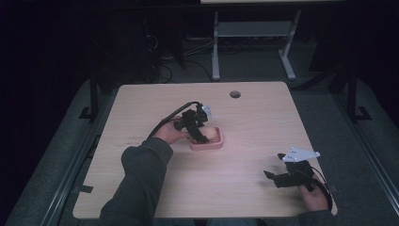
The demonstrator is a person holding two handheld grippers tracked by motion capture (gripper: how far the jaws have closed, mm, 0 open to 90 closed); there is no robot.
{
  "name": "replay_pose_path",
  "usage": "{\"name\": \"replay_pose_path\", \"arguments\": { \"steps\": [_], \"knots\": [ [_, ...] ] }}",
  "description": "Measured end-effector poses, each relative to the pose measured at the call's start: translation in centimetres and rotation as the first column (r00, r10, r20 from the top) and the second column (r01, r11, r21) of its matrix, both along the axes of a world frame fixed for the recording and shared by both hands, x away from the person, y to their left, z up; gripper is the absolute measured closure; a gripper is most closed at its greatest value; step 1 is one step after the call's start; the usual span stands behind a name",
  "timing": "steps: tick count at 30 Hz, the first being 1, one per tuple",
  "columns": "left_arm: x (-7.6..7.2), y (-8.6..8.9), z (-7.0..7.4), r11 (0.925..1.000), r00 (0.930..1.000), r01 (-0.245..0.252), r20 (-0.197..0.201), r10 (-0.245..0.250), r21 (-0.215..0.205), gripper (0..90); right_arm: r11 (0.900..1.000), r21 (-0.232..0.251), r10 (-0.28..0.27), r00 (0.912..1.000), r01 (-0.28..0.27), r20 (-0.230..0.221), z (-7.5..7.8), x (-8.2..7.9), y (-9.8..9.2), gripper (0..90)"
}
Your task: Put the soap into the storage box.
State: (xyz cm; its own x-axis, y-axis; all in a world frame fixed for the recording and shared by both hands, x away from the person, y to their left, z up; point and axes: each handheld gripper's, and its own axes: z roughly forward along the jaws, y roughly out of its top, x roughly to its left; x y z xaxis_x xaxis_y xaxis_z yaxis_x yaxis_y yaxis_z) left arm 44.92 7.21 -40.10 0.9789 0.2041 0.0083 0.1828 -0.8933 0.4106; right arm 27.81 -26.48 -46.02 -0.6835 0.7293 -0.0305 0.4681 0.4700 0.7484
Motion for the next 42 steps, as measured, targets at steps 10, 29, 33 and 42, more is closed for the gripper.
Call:
{"name": "replay_pose_path", "arguments": {
  "steps": [10, 29, 33, 42],
  "knots": [
    [0.4, -0.7, -0.8, 0.9998, 1.0000, 0.006, -0.005, -0.006, 0.017, 32.2, 1.000, 0.001, 0.002, 1.0000, -0.002, 0.003, 0.1, -0.1, -0.1, 14.1],
    [1.0, -0.7, -1.4, 0.9997, 0.9997, -0.004, -0.022, 0.004, 0.023, 32.0, 1.000, 0.004, 0.005, 1.0000, -0.005, 0.008, 0.1, -0.1, 0.0, 14.1],
    [1.2, -0.7, -1.5, 0.9997, 0.9996, -0.008, -0.027, 0.008, 0.022, 32.0, 1.000, 0.003, 0.005, 1.0000, -0.005, 0.008, 0.1, -0.1, 0.0, 14.1],
    [1.3, -0.8, -1.6, 0.9995, 0.9994, -0.014, -0.032, 0.015, 0.028, 32.0, 1.000, 0.003, 0.005, 1.0000, -0.005, 0.008, 0.1, -0.1, 0.0, 14.2]
  ]
}}
